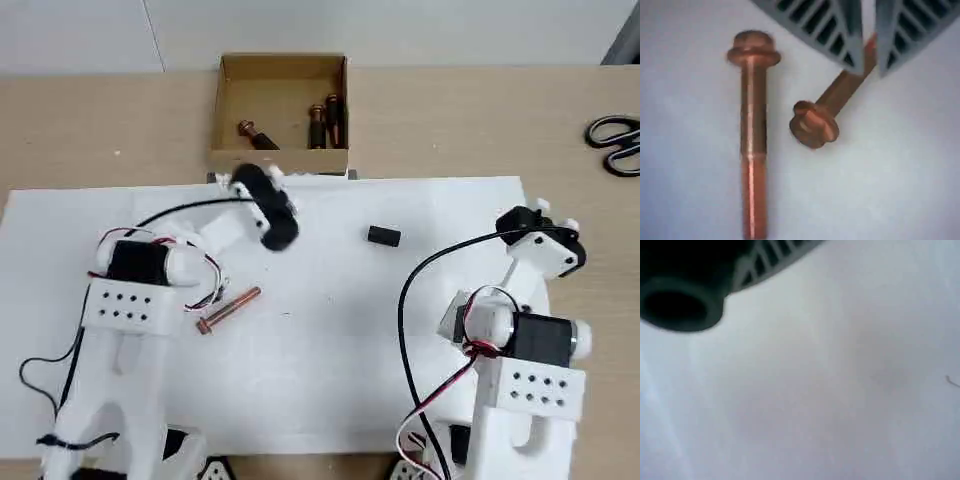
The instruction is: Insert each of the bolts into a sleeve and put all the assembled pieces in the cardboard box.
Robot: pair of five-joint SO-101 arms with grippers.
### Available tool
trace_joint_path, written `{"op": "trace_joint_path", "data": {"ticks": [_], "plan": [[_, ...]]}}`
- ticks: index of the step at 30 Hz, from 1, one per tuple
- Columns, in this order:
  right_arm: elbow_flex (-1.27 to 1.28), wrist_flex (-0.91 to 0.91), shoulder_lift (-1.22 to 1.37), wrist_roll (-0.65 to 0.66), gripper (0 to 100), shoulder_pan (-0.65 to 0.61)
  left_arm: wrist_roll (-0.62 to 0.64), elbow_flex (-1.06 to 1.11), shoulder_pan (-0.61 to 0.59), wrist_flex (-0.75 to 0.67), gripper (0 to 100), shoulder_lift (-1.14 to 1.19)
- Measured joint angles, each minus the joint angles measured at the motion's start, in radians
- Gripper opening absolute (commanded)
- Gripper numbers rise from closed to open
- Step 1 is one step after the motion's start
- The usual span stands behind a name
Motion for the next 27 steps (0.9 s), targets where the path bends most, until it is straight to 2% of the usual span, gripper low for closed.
{"op": "trace_joint_path", "data": {"ticks": [5,9,18,21,27], "plan": [[0.0,-0.015,0.0,0.012,0.2,0.0,-0.285,0.0,-0.046,-0.012,1,0.051],[0.0,-0.015,0.0,0.012,0.2,0.0,-0.437,0.0,-0.072,-0.015,1,0.087],[0.0,-0.015,0.0,0.012,0.2,0.0,-0.499,0.0,-0.08,-0.015,2,0.209],[0.0,-0.015,0.0,0.012,0.2,0.0,-0.505,0.0,-0.08,-0.015,5,0.242],[0.0,-0.015,0.0,0.012,0.2,0.0,-0.509,-0.002,-0.114,-0.018,6,0.301]]}}
